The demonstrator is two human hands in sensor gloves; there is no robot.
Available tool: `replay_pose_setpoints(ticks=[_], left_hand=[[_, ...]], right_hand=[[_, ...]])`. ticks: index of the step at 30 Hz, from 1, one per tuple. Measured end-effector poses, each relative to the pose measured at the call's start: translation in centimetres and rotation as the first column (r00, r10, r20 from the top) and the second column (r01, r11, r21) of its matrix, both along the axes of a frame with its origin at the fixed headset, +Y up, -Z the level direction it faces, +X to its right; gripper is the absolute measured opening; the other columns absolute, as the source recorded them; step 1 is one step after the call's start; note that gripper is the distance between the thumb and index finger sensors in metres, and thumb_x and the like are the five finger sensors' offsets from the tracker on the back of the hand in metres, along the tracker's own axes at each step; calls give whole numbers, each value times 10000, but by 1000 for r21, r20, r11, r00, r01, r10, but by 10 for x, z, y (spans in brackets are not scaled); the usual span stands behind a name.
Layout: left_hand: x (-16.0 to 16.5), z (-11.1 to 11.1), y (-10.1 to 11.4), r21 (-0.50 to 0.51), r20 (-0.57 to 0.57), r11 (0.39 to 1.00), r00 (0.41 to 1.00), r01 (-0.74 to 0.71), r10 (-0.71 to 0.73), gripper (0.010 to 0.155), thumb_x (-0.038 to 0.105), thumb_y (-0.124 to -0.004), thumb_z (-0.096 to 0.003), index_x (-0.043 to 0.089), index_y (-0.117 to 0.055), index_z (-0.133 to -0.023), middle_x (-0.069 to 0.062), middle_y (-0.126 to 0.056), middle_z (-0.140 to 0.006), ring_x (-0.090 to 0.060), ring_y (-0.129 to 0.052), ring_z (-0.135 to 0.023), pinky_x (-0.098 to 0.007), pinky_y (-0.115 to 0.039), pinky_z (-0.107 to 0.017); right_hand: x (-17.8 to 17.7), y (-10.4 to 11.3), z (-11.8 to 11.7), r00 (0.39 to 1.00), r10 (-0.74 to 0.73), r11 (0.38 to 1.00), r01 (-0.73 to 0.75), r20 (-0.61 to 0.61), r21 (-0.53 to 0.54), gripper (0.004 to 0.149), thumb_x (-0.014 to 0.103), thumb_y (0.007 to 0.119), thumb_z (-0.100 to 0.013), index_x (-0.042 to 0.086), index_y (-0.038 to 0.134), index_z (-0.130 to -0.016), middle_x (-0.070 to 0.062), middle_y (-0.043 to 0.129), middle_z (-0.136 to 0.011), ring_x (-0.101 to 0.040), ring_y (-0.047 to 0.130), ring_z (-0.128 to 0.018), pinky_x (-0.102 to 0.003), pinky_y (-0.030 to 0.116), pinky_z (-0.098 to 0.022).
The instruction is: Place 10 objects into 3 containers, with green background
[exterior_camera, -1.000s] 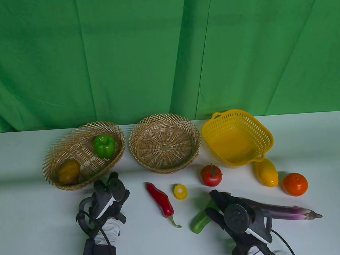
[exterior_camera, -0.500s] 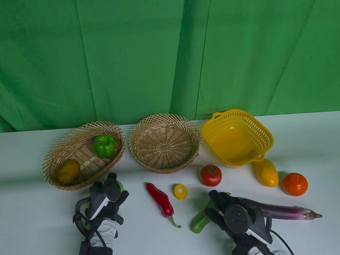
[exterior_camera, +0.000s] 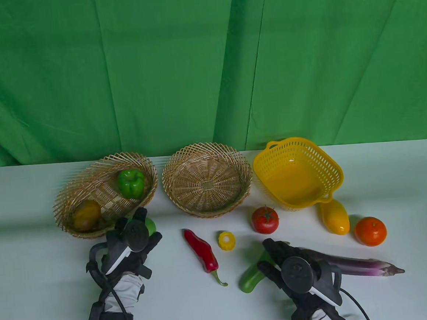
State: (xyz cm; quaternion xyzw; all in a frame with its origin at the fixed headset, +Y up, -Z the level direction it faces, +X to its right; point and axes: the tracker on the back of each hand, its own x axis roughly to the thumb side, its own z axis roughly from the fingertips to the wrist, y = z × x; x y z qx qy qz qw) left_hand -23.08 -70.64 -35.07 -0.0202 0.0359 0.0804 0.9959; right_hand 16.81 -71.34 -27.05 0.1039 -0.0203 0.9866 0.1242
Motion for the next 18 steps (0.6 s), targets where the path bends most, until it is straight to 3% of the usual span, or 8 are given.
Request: replay_pose_setpoints(ticks=[8,18], left_hand=[[-16,-12,29,97,-51,993,997,60,-55,850,672,-696,-503,371,-245,-1158,-356,-529,-1106,-444,-921,-786,-414,-863,-512],[-45,-54,45,130,-175,974,971,185,-161,848,671,-694,-496,389,-233,-1149,-337,-516,-1117,-435,-909,-806,-412,-857,-530]], right_hand=[[3,2,0,1000,-2,1000,2,13,4,700,660,529,-539,274,540,-1122,-127,717,-1113,-438,764,-936,-636,602,-718],[4,4,-1,1000,12,1000,-12,26,7,699,660,530,-539,274,540,-1122,-128,717,-1113,-438,762,-937,-637,600,-718]])
